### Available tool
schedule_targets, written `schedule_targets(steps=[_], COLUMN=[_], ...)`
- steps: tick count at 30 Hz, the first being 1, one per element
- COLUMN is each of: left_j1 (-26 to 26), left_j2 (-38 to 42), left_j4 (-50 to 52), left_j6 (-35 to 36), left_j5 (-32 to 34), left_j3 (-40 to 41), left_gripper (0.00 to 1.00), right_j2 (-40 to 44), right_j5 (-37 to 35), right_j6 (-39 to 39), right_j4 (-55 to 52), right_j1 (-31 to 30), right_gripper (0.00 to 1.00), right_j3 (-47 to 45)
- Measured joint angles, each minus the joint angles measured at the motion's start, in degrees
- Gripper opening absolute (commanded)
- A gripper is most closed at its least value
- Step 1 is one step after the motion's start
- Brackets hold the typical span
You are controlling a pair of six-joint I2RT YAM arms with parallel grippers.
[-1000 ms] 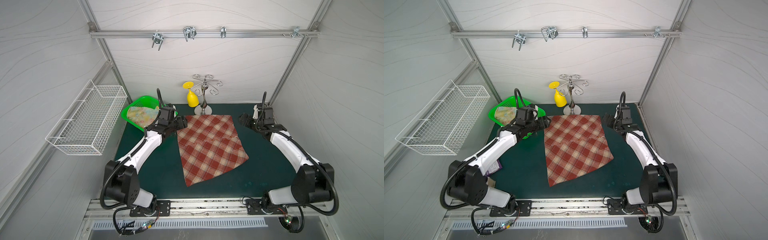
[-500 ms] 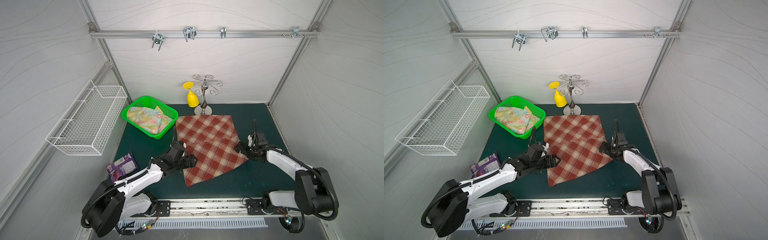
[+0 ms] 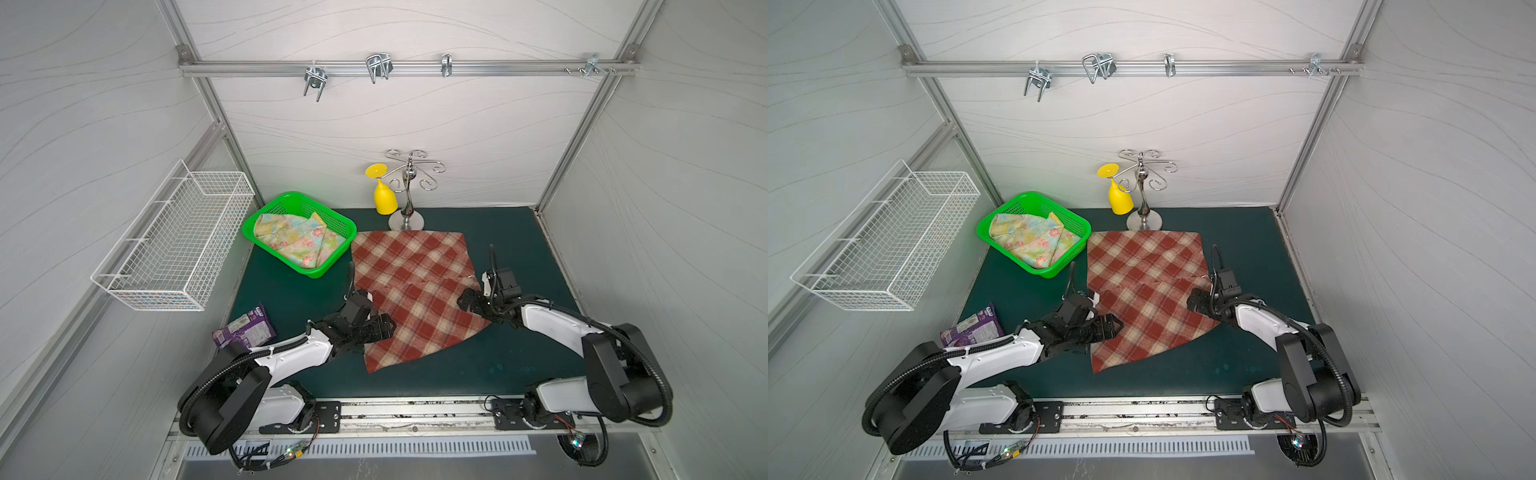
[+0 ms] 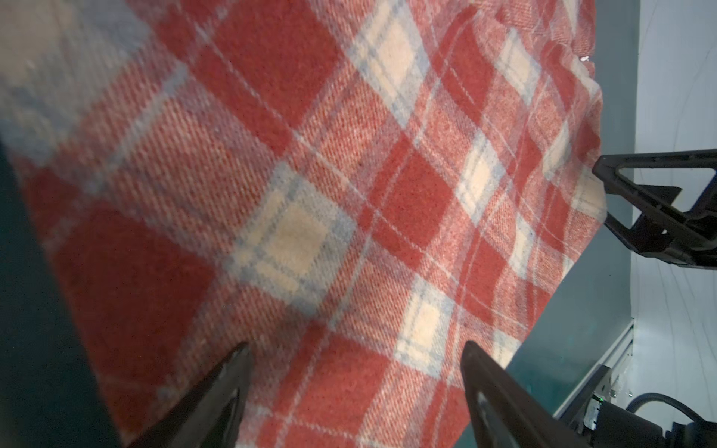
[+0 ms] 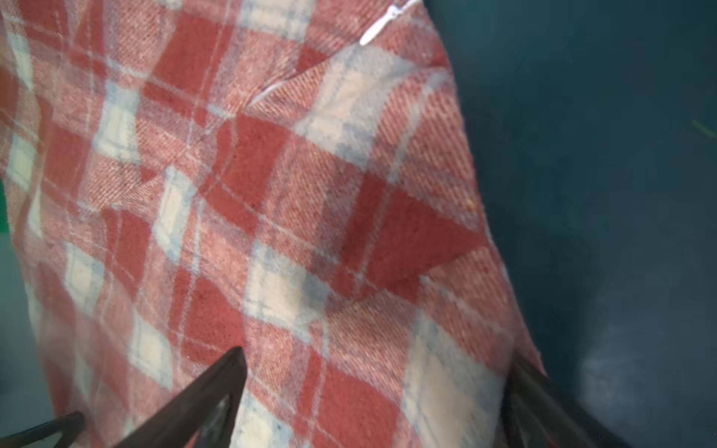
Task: Fold and stack skirts
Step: Rotate the skirt at the center of the table.
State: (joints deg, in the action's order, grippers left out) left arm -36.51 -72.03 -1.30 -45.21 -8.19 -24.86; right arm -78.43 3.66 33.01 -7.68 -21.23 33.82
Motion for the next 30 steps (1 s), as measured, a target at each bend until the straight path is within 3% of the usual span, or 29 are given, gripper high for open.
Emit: schedule_targets(steps=[12,21,25,27,30], left_j1=[0.0,3.7,5.6,5.7,5.7], left_j2=[1.8,2.9,4.8,6.8,11.4], left_j4=[8.7,14.6,19.8,22.8,26.6], left_j6=[0.8,3.3,5.8,7.1,7.6], left_j5=[7.5,10.1,11.3,11.9,12.6], left_j3=[-1.6,-3.1,-6.2,-8.6,-11.8], left_gripper=[0.87,0.89,0.92,0.99,0.99], right_j2=[11.9,24.1,26.2,27.0,28.3], right_j5=[-3.8,-8.2,-11.9,-14.1,-16.7], right_j6=[5.9,13.7,13.6,12.2,8.7], right_j4=[-1.4,-9.7,-16.2,-20.2,-24.3], right_j1=[-7.7,-21.2,-22.9,-22.9,-23.0], right_gripper=[0.99,0.99,0.99,0.99,0.99], right_j3=[-8.4,-13.1,-11.3,-7.8,-1.2])
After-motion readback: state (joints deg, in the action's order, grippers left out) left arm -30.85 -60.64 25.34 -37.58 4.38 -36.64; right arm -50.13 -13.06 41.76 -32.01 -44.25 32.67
